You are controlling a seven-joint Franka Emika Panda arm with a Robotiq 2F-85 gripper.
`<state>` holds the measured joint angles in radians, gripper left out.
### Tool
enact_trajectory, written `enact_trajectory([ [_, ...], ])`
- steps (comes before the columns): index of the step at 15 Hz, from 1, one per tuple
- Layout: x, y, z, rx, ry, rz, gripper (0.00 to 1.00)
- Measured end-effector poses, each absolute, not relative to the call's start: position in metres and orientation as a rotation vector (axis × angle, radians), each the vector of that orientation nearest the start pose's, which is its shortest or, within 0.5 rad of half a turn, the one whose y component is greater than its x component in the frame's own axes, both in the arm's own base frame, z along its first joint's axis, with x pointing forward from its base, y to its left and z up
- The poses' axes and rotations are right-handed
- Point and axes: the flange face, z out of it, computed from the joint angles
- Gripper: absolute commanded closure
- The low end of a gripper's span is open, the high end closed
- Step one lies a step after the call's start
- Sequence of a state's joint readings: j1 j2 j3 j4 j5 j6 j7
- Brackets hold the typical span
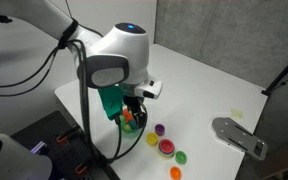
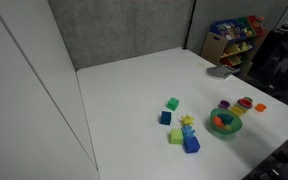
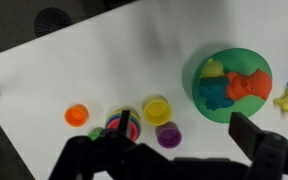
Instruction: Place the yellow cup in the pink cup
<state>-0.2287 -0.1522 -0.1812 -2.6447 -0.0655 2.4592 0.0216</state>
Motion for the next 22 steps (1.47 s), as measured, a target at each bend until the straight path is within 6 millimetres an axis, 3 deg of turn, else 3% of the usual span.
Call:
enact_trajectory([
  [10, 0.43, -0.2, 0.196, -3.059, 0.898, 0.153, 0.0],
  [22, 0.451, -0.216, 0.09, -3.045, 1.042, 0.192, 0.0],
])
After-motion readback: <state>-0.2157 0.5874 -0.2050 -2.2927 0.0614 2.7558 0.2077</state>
